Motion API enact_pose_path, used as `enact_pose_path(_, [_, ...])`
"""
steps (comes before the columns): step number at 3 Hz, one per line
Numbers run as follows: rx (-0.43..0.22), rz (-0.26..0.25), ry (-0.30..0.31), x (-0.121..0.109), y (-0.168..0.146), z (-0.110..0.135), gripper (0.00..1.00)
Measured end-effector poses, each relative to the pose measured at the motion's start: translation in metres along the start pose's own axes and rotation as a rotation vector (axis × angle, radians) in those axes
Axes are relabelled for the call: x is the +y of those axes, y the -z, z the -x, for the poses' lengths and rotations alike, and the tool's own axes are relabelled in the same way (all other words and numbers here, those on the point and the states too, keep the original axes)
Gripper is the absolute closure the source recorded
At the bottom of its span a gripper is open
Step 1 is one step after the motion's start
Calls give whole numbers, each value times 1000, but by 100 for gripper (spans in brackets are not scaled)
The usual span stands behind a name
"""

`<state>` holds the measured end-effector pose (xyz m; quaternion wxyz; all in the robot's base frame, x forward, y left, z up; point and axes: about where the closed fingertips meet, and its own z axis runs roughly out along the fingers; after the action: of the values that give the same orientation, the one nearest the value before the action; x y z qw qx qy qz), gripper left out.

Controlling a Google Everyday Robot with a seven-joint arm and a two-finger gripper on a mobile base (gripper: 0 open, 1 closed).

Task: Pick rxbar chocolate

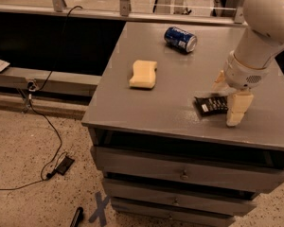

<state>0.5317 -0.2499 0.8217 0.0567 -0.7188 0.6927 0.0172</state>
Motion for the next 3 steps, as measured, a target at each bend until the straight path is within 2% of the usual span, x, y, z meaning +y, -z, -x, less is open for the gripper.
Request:
enact_pose_path(1, [15, 30, 19, 0, 2, 4, 62])
enact_pose_path(2, [15, 30, 18, 0, 9, 5, 86])
enact_pose_path(3, [-6, 1, -22, -1, 21, -8, 100])
